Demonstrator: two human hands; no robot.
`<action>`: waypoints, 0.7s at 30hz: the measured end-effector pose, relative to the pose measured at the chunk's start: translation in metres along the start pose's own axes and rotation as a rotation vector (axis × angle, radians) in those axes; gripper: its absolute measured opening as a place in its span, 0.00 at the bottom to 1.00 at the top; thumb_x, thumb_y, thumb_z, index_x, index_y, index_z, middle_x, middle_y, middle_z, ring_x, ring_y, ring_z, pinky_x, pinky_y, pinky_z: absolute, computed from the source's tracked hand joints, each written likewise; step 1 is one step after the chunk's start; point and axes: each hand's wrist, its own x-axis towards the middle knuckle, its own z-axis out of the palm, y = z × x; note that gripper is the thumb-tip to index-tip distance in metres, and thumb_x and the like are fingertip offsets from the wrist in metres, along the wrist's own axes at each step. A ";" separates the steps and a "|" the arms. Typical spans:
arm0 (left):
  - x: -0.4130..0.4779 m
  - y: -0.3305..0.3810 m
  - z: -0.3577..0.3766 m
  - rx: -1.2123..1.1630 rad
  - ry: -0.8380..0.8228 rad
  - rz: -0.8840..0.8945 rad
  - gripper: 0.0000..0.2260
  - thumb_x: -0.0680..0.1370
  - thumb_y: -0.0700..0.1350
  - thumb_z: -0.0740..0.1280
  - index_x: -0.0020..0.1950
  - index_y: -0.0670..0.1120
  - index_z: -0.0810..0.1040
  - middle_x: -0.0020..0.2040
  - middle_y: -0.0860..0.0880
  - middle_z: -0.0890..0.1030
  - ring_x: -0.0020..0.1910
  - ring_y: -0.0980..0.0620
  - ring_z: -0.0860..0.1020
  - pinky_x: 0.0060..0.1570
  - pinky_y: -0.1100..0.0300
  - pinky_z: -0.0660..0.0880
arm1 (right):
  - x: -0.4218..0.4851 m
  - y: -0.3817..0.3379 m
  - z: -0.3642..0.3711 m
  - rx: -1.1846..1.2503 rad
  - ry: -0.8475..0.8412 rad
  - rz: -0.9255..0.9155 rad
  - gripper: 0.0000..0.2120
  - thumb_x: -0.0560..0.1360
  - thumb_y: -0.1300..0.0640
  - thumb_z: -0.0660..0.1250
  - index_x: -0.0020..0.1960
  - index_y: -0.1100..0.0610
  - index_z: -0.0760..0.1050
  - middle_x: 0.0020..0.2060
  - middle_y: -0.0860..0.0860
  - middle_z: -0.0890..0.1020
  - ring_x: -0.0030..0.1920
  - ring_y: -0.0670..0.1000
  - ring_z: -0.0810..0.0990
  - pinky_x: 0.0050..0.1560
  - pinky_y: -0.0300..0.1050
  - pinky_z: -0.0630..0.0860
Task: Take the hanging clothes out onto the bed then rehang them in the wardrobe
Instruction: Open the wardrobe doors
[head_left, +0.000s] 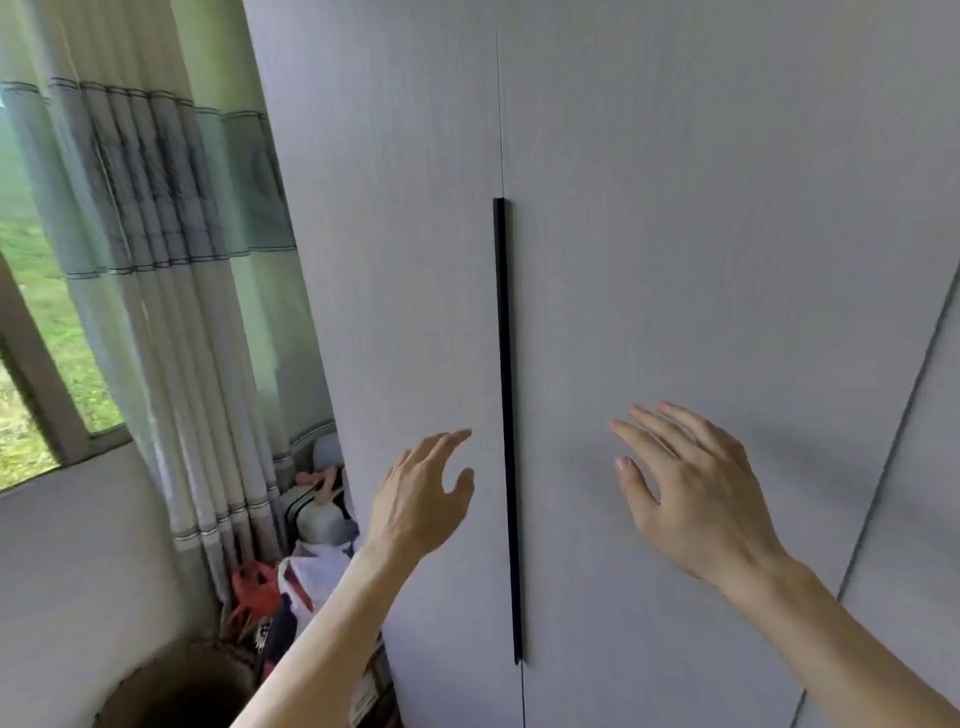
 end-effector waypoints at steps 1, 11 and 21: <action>0.013 0.001 0.004 -0.071 0.011 0.024 0.23 0.81 0.53 0.63 0.76 0.61 0.65 0.74 0.59 0.69 0.70 0.53 0.70 0.64 0.56 0.70 | 0.009 -0.002 -0.001 -0.008 0.033 -0.001 0.19 0.76 0.49 0.59 0.62 0.51 0.80 0.63 0.50 0.80 0.67 0.54 0.75 0.62 0.56 0.73; 0.113 0.033 0.027 -0.433 0.225 0.102 0.33 0.80 0.50 0.67 0.79 0.66 0.52 0.72 0.58 0.63 0.67 0.60 0.65 0.54 0.61 0.70 | 0.113 0.006 0.008 -0.209 0.260 -0.018 0.24 0.77 0.48 0.63 0.71 0.50 0.73 0.74 0.55 0.68 0.73 0.59 0.66 0.67 0.60 0.69; 0.138 0.039 0.074 -0.599 0.350 0.083 0.30 0.84 0.45 0.60 0.76 0.71 0.52 0.44 0.57 0.70 0.40 0.57 0.74 0.41 0.71 0.69 | 0.135 0.021 0.087 -0.512 0.400 -0.006 0.32 0.77 0.35 0.59 0.78 0.41 0.58 0.79 0.52 0.58 0.79 0.61 0.53 0.74 0.71 0.48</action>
